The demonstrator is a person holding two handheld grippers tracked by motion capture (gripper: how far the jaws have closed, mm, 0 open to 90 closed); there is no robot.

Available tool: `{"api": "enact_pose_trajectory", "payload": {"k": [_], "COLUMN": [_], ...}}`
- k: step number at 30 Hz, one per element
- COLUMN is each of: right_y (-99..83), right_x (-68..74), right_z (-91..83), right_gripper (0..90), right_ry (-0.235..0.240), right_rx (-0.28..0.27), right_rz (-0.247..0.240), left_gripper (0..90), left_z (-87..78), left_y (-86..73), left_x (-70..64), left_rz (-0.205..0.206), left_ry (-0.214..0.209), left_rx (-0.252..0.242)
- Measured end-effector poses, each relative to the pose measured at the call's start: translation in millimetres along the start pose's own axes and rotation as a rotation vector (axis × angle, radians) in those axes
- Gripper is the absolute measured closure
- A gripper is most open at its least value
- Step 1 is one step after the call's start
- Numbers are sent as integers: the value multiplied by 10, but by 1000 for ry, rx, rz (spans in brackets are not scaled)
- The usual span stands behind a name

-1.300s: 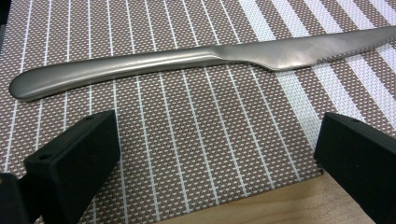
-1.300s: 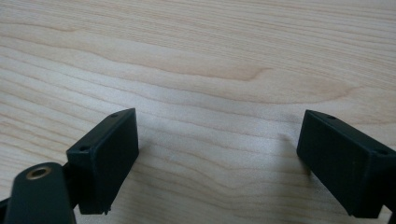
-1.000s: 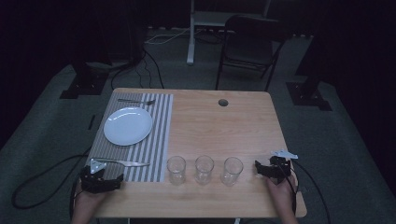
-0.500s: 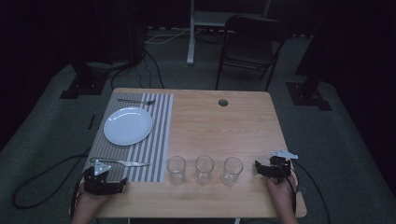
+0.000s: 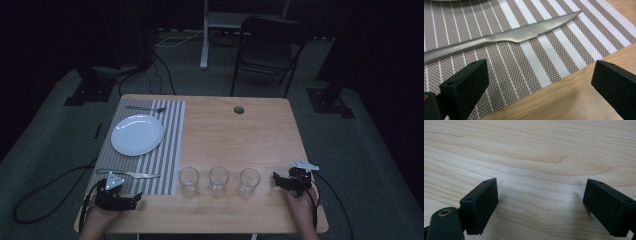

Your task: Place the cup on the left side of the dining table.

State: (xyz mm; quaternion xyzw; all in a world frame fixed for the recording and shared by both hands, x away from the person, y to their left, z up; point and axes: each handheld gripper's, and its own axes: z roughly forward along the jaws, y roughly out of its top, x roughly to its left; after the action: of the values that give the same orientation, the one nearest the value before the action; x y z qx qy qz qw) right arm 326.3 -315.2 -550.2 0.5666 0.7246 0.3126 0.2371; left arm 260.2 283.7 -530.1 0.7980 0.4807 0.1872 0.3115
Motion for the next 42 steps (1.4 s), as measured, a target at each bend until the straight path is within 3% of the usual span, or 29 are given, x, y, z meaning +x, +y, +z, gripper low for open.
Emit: {"api": "enact_pose_trajectory", "payload": {"k": [6, 16, 17, 21, 22, 42], "right_y": [0, 0, 0, 0, 0, 0], "right_x": [0, 0, 0, 0, 0, 0], "right_z": [0, 0, 0, 0, 0, 0], "right_gripper": [124, 124, 124, 124, 124, 124], "right_ry": [0, 0, 0, 0, 0, 0], "right_rx": [0, 0, 0, 0, 0, 0], "right_rz": [0, 0, 0, 0, 0, 0], "left_gripper": [19, 19, 19, 19, 19, 19], "left_z": [13, 12, 10, 6, 2, -25], "left_y": [33, 96, 115, 143, 165, 344], "left_x": [-94, -186, -237, -296, -331, -618], "left_rz": [30, 66, 81, 102, 112, 167], "left_ry": [-18, -87, -107, -117, -141, -224], "left_rx": [-1, -2, -12, -22, -23, -67]}}
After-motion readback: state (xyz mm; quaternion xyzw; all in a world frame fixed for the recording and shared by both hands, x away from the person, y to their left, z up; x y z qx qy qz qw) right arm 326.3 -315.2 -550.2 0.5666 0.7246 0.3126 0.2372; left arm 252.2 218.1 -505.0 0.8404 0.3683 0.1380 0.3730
